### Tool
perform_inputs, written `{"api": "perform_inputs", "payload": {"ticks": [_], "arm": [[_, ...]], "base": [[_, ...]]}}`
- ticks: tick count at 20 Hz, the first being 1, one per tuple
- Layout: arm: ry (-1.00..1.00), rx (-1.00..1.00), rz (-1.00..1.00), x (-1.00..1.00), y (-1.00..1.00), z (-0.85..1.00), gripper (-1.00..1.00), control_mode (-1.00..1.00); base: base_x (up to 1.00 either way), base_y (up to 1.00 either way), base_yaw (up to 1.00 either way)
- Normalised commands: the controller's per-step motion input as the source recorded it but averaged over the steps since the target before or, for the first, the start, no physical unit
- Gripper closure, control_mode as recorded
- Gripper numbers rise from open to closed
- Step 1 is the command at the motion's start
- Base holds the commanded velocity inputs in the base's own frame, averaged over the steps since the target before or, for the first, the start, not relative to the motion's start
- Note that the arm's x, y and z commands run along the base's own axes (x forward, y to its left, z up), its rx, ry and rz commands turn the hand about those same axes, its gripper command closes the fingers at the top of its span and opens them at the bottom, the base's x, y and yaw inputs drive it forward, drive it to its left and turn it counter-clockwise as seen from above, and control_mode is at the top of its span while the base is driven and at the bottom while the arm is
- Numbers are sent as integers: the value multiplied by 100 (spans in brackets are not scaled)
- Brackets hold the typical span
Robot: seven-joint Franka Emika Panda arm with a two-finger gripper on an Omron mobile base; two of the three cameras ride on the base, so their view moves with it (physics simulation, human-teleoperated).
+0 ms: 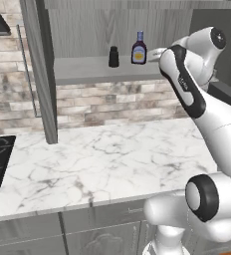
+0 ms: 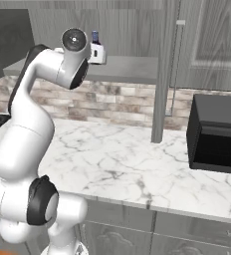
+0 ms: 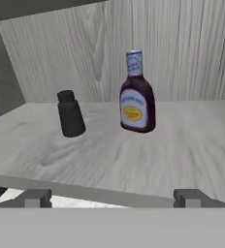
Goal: Move the shaker and condiment bottle from the cabinet to the dining counter.
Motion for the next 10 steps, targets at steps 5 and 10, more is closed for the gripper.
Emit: {"api": "perform_inputs", "payload": {"ticks": [5,10], "arm": [[0,0,0,29,0,5,-100,-100],[0,0,0,33,0,4,-100,-100]], "base": [[0,0,0],[0,0,0]]}}
